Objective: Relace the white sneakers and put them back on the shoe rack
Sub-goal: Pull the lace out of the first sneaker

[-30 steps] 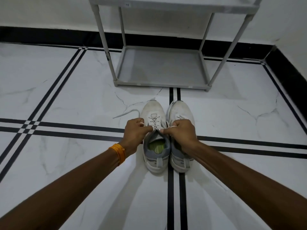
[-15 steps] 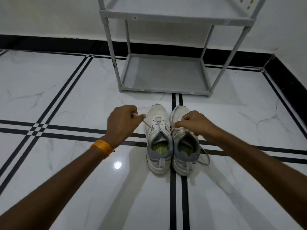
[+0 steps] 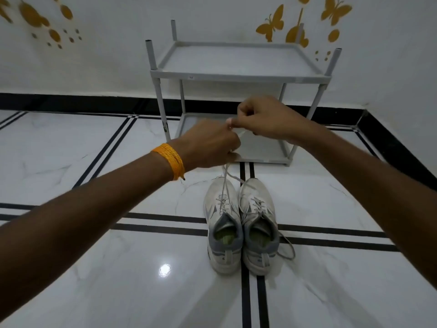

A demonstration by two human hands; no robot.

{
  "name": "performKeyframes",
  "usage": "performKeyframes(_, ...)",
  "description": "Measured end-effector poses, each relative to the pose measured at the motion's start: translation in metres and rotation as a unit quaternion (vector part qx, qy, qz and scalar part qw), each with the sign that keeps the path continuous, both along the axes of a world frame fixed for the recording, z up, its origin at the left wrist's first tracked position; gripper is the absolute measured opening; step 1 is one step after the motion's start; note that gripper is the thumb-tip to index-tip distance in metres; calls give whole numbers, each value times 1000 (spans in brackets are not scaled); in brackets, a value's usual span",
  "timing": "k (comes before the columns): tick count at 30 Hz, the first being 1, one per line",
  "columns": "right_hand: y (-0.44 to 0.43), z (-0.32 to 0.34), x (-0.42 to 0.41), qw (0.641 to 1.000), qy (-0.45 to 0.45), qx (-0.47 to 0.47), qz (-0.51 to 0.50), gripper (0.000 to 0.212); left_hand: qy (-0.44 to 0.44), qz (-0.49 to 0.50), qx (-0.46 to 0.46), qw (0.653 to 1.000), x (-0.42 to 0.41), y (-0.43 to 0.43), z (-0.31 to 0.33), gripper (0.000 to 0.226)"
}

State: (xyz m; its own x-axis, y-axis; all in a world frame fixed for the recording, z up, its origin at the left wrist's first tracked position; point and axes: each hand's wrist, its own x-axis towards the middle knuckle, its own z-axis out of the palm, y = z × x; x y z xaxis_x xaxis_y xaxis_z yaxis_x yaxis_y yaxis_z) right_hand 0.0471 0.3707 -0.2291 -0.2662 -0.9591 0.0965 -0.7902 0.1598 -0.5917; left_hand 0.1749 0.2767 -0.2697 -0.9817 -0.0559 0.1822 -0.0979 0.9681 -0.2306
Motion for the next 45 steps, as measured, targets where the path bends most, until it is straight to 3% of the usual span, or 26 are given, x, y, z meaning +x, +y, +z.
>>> performKeyframes(3, 3, -4, -3, 995, -70, -66, -37, 27, 3, 24, -9, 1000, -4, -6, 3, 35)
performKeyframes(5, 8, -13, -7, 988, -122, -74, -60, 19, 11, 56, 108, 993, -7, -3, -1, 35)
performKeyframes(6, 11, -19, -7, 984, -145, -76, -75, 17, 22, 78, 211, 974, -8, -1, -3, 37)
performKeyframes(8, 18, -33, -6, 979, -145, -81, -114, 23, 46, 116, 431, 894, -9, 1, -8, 42)
performKeyframes(10, 25, -47, 0, 981, -162, -24, -100, 20, 52, 132, 559, 817, -6, 3, -10, 37)
performKeyframes(13, 29, -58, 12, 961, -270, 43, -31, 8, 46, 134, 607, 782, -1, 4, -10, 30)
performKeyframes(19, 26, -57, 5, 959, -272, -48, -62, 11, 67, 148, 633, 757, 3, 6, -11, 24)
performKeyframes(22, 27, -49, 1, 912, -382, -84, -122, 14, 44, 171, 666, 724, 11, -3, -14, 20)
performKeyframes(25, 26, -37, 4, 890, -439, -86, -90, 21, -10, 183, 640, 746, 15, -5, -14, 54)
performKeyframes(27, 22, -31, 15, 899, -428, -82, -29, 24, 29, 174, 603, 778, 8, 3, -20, 72)
performKeyframes(29, 15, -27, 25, 903, -419, -97, 3, 22, 108, 148, 553, 813, 0, 12, -33, 77)
performKeyframes(32, 8, -27, 25, 882, -446, -153, -17, 17, 213, 122, 450, 859, -4, 14, -48, 65)
performKeyframes(36, 6, -46, 7, 777, -588, -195, -110, 16, 298, 100, 284, 906, 2, 12, -54, 35)
performKeyframes(40, 1, -77, 4, 687, -694, -106, -189, 15, 265, 23, 164, 950, 12, 15, -63, 16)
performKeyframes(42, -1, -90, 4, 667, -708, -73, -219, 15, 243, 27, 197, 950, 13, 15, -64, 9)
performKeyframes(43, -1, -95, 4, 660, -713, -64, -228, 14, 229, 55, 255, 938, 12, 14, -63, 11)
performKeyframes(44, 1, -98, 4, 654, -716, -57, -238, 14, 199, 106, 350, 909, 11, 12, -59, 15)
performKeyframes(45, 3, -102, 3, 661, -706, -49, -251, 15, 149, 161, 472, 854, 10, 10, -53, 20)
